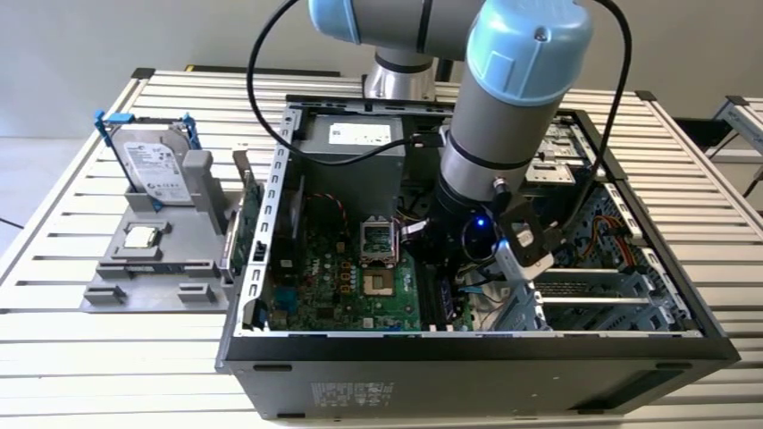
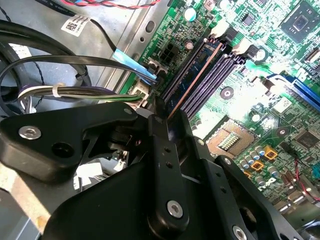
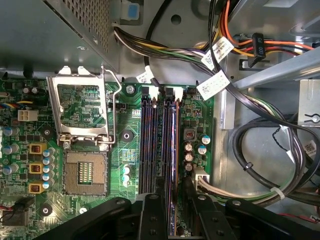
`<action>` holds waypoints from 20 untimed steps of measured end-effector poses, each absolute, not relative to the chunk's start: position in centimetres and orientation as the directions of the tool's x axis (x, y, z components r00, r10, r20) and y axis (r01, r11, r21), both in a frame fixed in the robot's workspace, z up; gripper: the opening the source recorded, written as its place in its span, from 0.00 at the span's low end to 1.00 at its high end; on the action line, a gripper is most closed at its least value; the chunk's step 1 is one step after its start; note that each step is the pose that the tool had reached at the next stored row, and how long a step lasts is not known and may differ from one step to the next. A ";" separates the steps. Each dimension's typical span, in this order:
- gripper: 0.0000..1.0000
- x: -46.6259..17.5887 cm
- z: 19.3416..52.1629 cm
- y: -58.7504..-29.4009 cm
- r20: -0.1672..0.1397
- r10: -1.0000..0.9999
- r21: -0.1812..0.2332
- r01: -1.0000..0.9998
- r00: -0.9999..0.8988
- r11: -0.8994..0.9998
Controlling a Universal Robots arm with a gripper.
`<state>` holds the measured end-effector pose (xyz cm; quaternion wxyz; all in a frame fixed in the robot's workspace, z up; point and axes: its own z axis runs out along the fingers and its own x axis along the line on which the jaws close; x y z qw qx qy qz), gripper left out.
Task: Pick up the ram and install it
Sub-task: 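Insert the ram into the slot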
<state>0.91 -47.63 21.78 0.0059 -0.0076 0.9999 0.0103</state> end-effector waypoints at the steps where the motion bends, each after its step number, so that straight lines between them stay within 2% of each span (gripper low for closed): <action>1: 1.00 0.9 22.0 -47.6 -0.012 -0.015 0.020 -0.015 -1.000 1.000; 12: 1.00 0.9 25.5 -47.6 -0.010 -0.015 0.020 -0.015 -1.000 1.000; 20: 1.00 0.9 25.5 -47.6 -0.010 -0.015 0.020 -0.015 -1.000 1.000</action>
